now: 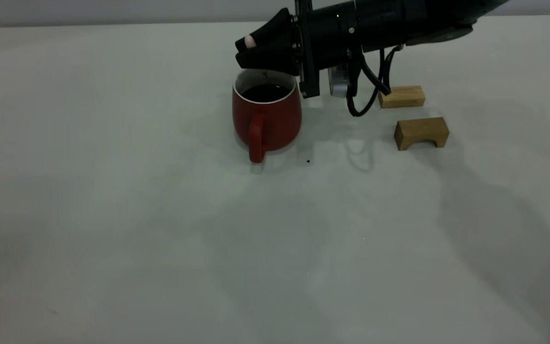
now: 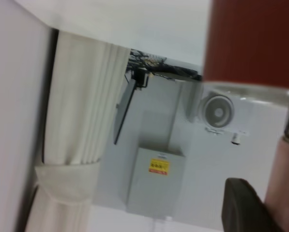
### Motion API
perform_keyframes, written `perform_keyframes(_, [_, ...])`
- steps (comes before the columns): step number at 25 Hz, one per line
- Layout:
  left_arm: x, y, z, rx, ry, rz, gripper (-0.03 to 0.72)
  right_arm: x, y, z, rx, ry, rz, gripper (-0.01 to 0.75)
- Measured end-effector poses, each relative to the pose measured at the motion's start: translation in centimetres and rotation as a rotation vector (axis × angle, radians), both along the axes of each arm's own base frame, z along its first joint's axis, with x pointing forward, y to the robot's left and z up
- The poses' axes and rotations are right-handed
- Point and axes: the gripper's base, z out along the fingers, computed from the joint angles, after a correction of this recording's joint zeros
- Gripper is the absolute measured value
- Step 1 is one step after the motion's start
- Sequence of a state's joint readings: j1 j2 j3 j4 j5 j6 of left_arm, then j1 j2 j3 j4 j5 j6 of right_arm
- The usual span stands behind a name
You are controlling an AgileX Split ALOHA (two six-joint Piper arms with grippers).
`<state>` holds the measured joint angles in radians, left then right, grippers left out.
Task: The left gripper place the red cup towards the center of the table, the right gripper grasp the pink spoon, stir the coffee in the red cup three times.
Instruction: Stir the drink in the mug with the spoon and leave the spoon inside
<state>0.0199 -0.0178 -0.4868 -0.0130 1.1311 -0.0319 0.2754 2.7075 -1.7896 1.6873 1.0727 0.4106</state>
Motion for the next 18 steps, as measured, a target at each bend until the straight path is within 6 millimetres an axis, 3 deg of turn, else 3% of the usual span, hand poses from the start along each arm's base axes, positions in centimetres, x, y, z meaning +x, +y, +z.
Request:
perform_keyframes(7, [0.0,0.0,0.0,0.000,0.000,0.000,0.407,-0.7,0.0,-0.2,0.014,0.073,-0.045,0.129])
perform_keyframes(18, [0.0,0.0,0.0,0.000,0.000,0.000,0.407,-1.4,0.1,0.0,0.047,0.088,0.021,0.133])
